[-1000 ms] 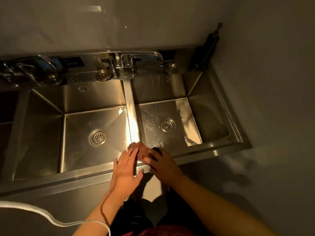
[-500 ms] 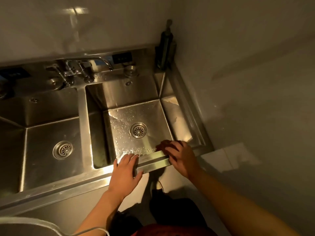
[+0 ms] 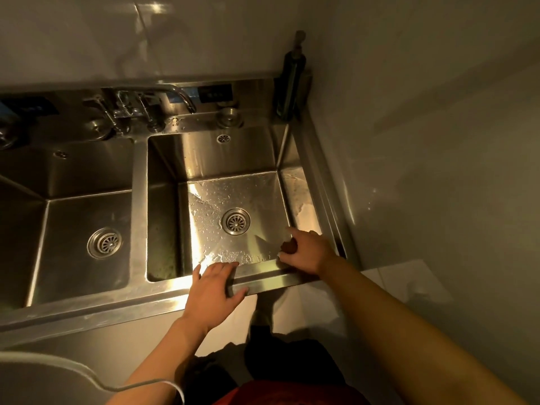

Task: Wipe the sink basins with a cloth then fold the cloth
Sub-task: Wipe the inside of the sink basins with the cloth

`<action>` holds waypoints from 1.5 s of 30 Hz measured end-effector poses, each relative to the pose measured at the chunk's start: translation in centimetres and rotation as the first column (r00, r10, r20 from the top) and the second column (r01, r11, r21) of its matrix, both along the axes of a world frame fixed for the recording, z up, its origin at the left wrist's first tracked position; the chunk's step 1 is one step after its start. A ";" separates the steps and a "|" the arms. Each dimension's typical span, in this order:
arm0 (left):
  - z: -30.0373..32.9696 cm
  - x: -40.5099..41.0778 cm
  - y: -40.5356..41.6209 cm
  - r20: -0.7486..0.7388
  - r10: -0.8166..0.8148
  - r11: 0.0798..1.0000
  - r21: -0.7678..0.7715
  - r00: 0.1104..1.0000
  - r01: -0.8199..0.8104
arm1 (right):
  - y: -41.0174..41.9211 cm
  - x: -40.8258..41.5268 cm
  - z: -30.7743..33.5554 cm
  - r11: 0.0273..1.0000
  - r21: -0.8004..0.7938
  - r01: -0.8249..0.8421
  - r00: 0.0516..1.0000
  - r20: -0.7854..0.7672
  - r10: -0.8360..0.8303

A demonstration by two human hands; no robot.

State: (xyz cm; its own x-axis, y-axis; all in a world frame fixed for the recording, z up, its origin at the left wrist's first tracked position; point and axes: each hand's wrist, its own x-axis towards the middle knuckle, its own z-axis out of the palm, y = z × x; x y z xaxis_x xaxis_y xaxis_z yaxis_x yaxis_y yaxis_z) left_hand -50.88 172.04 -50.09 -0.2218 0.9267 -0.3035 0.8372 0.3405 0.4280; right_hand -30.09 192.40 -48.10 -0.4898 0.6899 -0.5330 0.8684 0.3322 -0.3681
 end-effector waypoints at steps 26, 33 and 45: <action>-1.9 3.5 5.6 0.093 -0.073 0.997 0.027 0.993 0.071 | -0.6 2.9 -1.2 0.966 0.234 0.107 0.987 -0.146 -0.073; -1.0 -0.5 6.1 0.105 0.055 0.998 0.012 0.993 -0.057 | 2.7 0.0 2.0 0.926 0.250 0.281 0.897 -0.411 -0.162; -0.1 2.1 8.3 0.185 -0.009 0.999 0.045 0.983 0.001 | 5.0 3.8 1.4 0.773 0.601 0.203 0.977 -0.074 -0.199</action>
